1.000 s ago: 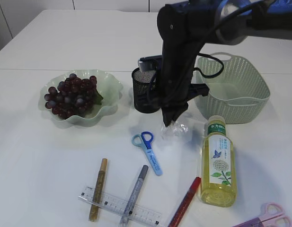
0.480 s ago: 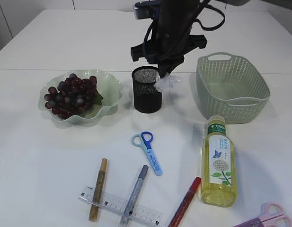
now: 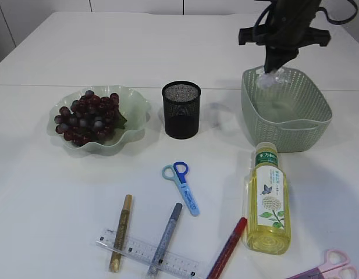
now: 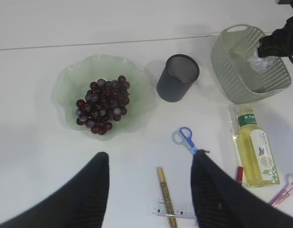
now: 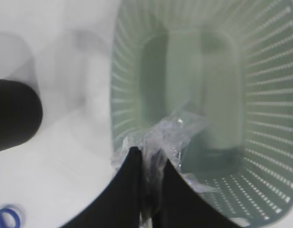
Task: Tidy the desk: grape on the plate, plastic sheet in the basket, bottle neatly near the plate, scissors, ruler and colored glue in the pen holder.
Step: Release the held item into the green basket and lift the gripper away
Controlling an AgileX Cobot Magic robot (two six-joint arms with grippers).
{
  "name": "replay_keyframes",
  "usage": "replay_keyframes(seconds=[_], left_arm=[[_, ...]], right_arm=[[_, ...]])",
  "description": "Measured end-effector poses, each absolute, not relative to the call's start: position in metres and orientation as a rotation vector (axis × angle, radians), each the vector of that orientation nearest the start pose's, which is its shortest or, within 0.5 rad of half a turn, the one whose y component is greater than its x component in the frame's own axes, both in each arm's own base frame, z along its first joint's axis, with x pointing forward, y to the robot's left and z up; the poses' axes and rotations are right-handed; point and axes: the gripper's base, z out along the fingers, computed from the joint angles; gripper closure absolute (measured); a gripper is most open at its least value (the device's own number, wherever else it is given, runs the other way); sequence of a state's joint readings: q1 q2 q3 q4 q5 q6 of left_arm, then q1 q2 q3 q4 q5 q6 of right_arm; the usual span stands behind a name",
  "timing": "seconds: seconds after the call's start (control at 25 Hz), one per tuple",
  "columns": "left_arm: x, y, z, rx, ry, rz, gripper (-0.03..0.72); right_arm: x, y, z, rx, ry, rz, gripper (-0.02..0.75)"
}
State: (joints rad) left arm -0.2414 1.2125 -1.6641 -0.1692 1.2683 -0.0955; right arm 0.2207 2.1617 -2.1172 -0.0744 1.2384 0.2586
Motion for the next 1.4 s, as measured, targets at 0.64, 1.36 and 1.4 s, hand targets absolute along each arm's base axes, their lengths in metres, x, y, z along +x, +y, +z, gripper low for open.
replay_keyframes(seconds=[0.64,1.36,1.4], left_arm=[[0.199,-0.064,0.489,0.194,2.307,-0.384,0.303],[0.199,-0.064,0.489,0.194,2.307,-0.384,0.309],[0.199,-0.064,0.489,0.194,2.307,-0.384,0.309]], right_arm=[[0.479,0.052,0.253,0.176,2.820,-0.026,0.710],[0.480,0.046,0.250,0.197,2.826,-0.019,0.484],[0.480,0.046,0.250,0.200,2.826,-0.016,0.439]])
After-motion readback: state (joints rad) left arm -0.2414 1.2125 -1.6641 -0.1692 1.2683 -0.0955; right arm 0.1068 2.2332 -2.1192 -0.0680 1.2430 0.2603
